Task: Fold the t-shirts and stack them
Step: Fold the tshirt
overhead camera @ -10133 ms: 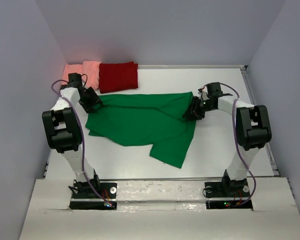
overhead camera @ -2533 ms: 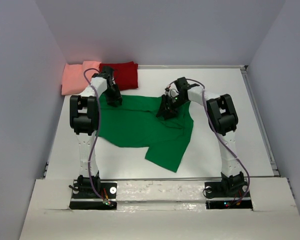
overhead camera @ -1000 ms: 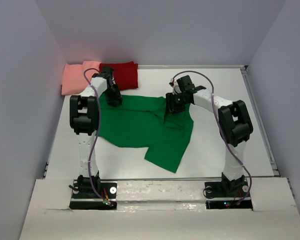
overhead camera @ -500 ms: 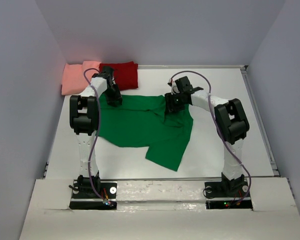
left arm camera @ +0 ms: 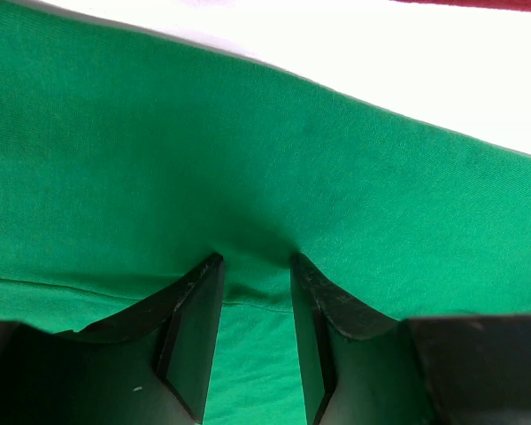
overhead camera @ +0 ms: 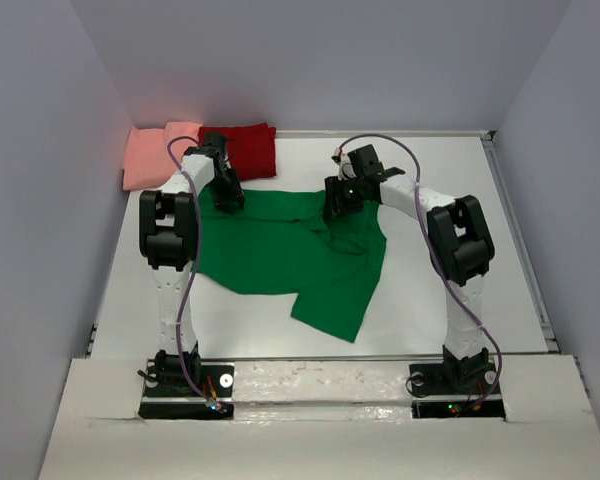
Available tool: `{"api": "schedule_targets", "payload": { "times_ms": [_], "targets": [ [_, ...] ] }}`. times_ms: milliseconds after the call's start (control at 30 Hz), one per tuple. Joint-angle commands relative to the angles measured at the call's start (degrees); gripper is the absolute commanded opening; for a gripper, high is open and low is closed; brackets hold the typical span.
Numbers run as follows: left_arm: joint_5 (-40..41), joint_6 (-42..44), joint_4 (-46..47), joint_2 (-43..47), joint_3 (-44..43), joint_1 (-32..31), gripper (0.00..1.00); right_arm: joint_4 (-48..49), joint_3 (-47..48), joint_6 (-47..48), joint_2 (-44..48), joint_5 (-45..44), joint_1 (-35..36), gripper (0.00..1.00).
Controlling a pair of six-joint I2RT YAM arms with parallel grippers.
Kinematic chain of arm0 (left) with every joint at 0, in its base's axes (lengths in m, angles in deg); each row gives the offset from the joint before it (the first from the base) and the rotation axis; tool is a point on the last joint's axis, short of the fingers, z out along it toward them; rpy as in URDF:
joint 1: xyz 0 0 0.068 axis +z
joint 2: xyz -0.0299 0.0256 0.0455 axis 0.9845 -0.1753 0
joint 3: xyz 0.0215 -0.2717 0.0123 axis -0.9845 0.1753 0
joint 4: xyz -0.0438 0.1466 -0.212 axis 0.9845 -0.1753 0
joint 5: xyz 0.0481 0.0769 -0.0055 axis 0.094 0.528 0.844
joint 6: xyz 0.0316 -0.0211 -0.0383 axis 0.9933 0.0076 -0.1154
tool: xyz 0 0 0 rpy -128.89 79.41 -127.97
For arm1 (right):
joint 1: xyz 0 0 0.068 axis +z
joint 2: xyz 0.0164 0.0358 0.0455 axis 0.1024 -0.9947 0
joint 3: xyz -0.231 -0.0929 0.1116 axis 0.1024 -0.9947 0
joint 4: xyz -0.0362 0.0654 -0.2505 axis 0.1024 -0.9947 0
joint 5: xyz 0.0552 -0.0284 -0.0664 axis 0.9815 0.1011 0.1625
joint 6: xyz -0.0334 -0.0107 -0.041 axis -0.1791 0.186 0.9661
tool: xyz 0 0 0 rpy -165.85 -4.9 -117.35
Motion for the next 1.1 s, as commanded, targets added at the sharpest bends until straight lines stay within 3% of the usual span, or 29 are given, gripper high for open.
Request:
{"api": "schedule_targets", "payload": {
  "times_ms": [0, 300, 500, 1067],
  "targets": [
    [0.14, 0.89, -2.02, -1.37, 1.66, -0.15, 0.48, 0.92, 2.87, -1.1, -1.42, 2.51, 0.6, 0.54],
    [0.23, 1.07, -2.11, -1.29, 1.74, -0.15, 0.48, -0.83, 4.19, -2.33, -3.97, 7.52, 0.6, 0.41],
    [0.32, 1.07, -2.02, -1.2, 2.01, -0.15, 0.48, -2.07, 4.36, -2.15, -3.27, 7.61, 0.6, 0.0],
    [0.14, 0.89, -1.67, -1.02, 2.45, -0.15, 0.48, -9.54, 4.72, -4.7, -3.18, 16.05, 0.6, 0.0]
  ]
}}
